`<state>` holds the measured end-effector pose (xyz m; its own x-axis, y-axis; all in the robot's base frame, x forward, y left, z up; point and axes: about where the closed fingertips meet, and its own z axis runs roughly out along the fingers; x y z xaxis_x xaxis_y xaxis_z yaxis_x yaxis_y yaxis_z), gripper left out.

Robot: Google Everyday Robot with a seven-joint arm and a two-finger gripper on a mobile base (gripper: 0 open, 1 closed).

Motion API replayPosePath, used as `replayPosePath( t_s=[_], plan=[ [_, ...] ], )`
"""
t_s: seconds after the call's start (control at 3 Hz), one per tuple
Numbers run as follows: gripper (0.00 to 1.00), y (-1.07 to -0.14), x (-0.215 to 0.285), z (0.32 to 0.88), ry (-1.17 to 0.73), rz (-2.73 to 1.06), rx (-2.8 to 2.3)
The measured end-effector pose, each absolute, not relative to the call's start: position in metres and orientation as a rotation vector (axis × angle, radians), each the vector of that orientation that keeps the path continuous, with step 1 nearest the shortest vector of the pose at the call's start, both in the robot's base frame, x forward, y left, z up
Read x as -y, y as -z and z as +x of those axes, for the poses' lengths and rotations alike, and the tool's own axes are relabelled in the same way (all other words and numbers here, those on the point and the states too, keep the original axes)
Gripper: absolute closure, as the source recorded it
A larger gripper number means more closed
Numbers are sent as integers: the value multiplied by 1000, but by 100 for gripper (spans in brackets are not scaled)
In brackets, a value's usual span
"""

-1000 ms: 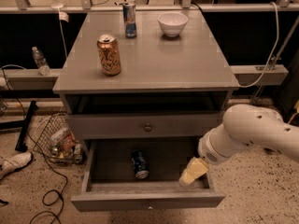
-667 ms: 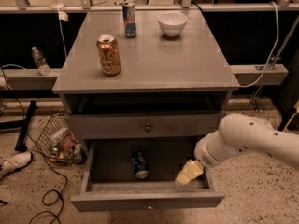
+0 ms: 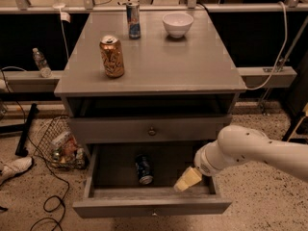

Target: Pick pepsi can from middle drawer and place on counter

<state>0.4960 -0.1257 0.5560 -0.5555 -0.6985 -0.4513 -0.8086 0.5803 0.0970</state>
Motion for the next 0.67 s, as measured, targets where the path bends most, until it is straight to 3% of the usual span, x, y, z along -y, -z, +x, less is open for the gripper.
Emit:
replayPosePath(
  t_s=[0.67],
  plan=[
    [0,-515,97,516,-484,-1182,-2469]
  ],
)
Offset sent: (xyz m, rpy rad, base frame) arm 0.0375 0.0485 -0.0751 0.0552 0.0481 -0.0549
